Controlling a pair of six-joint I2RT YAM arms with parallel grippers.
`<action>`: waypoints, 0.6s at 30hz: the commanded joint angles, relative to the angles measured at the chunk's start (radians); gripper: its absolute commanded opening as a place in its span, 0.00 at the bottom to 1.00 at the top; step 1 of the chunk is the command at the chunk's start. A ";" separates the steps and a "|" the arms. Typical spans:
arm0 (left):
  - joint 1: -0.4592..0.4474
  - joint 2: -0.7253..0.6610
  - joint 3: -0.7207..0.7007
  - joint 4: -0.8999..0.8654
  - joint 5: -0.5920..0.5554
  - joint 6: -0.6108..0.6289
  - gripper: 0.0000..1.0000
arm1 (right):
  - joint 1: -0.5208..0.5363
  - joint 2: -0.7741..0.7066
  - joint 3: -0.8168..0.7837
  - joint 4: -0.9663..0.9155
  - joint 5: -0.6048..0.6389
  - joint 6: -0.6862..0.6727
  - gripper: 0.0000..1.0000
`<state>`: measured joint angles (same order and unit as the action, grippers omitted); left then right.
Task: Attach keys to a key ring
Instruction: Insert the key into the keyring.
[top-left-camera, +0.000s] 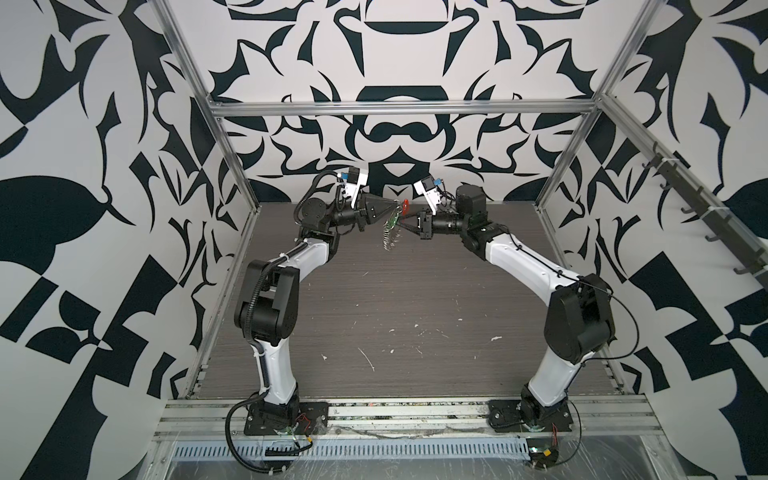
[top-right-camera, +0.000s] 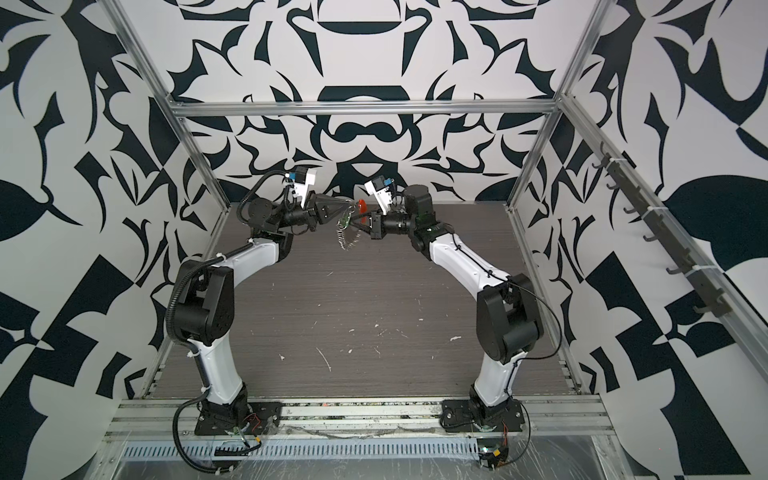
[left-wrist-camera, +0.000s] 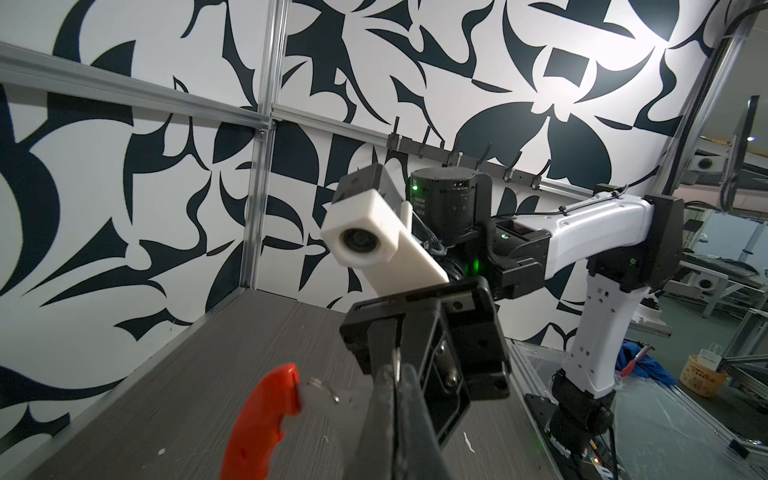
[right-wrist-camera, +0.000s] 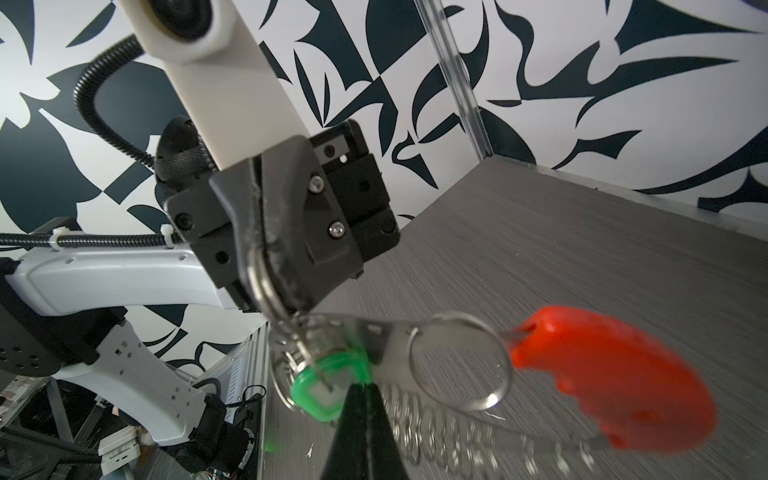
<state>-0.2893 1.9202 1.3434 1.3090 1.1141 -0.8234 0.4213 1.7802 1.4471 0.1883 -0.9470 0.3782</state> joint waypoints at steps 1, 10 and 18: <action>-0.005 -0.020 -0.004 0.092 -0.034 -0.023 0.00 | 0.005 -0.033 0.051 0.001 0.002 -0.007 0.00; 0.004 -0.063 -0.097 0.012 -0.124 0.101 0.00 | -0.029 -0.213 -0.087 -0.122 0.357 -0.214 0.07; 0.005 -0.108 -0.189 -0.074 -0.215 0.198 0.00 | -0.029 -0.188 -0.118 0.038 0.305 -0.107 0.18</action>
<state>-0.2882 1.8626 1.1690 1.2156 0.9501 -0.6579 0.3878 1.5620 1.3281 0.1268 -0.6155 0.2214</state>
